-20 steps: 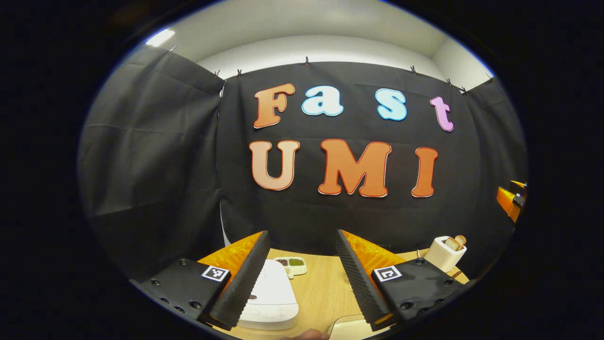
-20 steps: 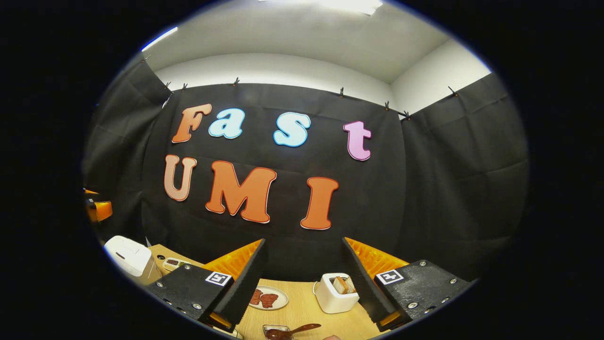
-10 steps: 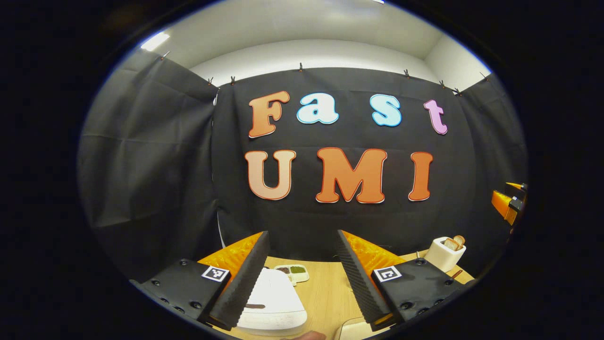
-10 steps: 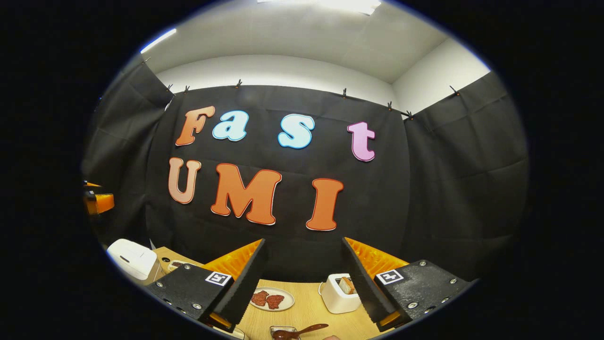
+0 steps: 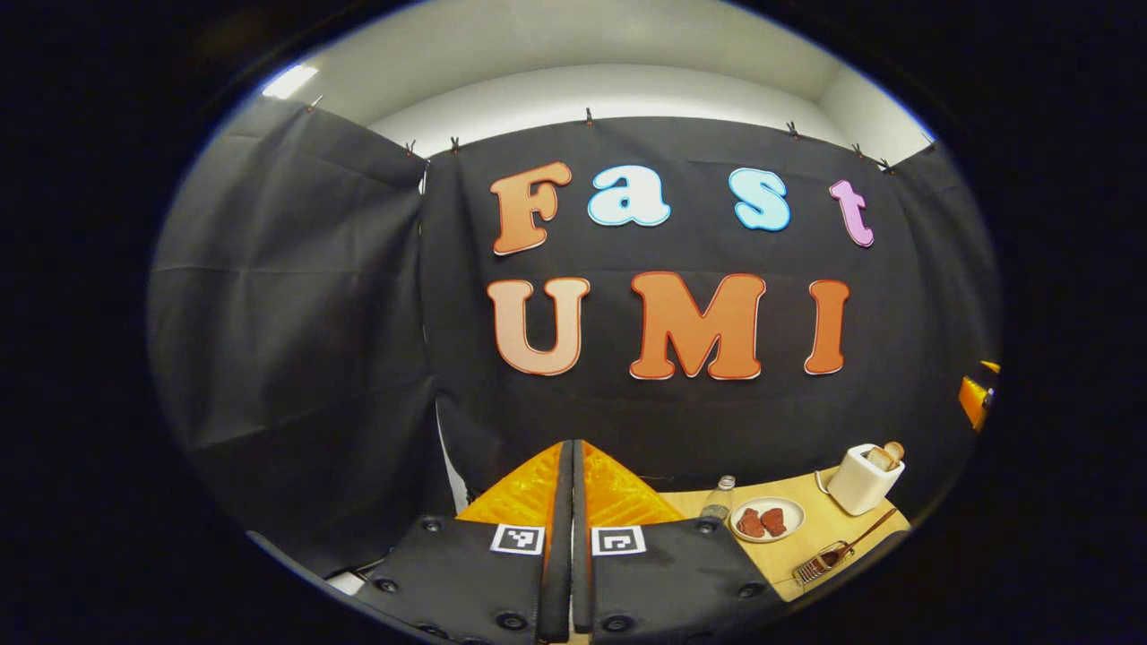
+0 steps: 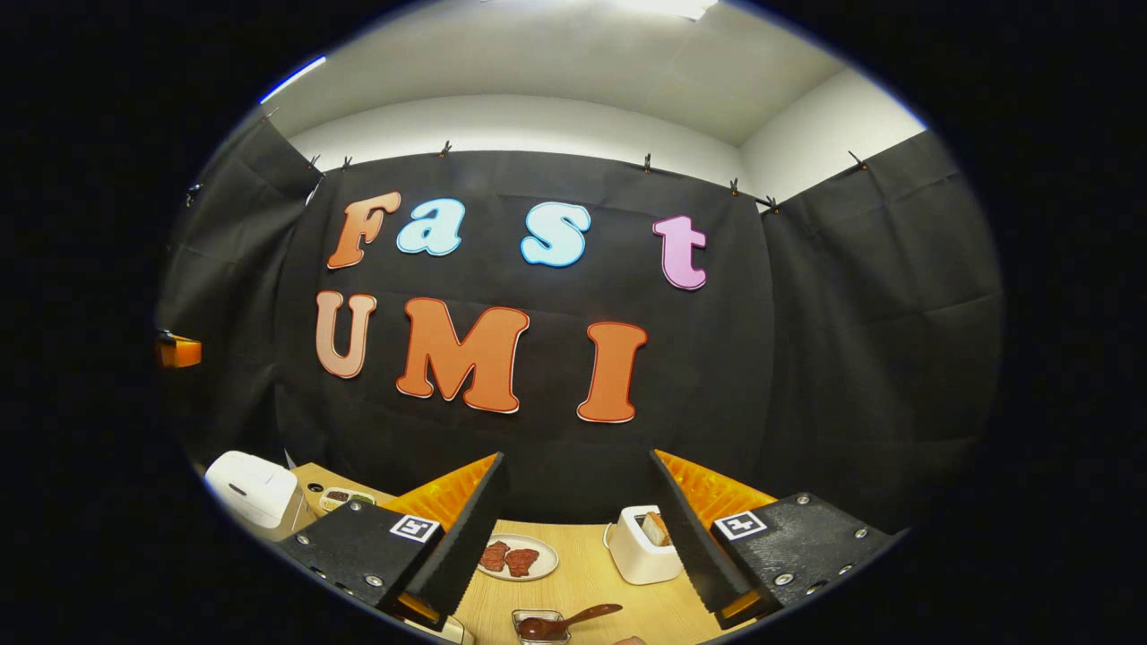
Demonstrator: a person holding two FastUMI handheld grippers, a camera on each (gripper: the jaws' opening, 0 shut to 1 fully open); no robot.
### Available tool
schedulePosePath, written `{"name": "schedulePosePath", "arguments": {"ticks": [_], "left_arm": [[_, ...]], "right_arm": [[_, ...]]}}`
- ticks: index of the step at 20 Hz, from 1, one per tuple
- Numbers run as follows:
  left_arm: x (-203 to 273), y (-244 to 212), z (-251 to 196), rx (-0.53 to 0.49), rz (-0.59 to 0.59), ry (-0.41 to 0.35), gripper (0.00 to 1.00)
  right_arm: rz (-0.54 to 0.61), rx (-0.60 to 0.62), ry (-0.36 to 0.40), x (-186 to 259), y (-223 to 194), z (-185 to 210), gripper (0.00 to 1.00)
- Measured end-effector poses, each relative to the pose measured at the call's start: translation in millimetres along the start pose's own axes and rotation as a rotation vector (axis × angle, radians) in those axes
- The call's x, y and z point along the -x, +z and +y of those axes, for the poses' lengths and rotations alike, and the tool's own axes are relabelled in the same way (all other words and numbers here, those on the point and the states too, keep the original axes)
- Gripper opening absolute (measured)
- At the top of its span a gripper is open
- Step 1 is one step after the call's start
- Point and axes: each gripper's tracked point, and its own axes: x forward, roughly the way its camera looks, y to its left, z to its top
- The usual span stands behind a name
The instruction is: Close the left gripper, press the button to open the rice cooker; take a wooden spoon from the chopstick holder with the right hand, scoop a spoonful of rice and pour it into the rice cooker, then put the wooden spoon back into the chopstick holder.
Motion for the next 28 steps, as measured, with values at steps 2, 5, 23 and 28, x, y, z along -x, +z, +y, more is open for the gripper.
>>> {"name": "schedulePosePath", "arguments": {"ticks": [2, 5, 23, 28], "left_arm": [[-13.4, -15.4, 9.0, 0.050, 0.095, -0.002, 0.08], [-31.1, -63.3, 20.2, 0.163, 0.328, -0.031, 0.05], [-37.2, -265.4, 48.1, 0.320, 1.029, -0.016, 0.05], [-42.6, -276.7, 53.5, 0.347, 1.040, -0.007, 0.05]], "right_arm": [[0.003, 0.006, -0.016, 3.3, -1.6, -6.7, 0.96], [0.011, 0.016, -0.043, 9.2, -4.7, -18.3, 0.96], [0.114, 0.024, -0.166, 31.6, -44.4, -53.7, 0.96], [0.141, 0.028, -0.155, 29.1, -54.9, -47.0, 0.96]]}}
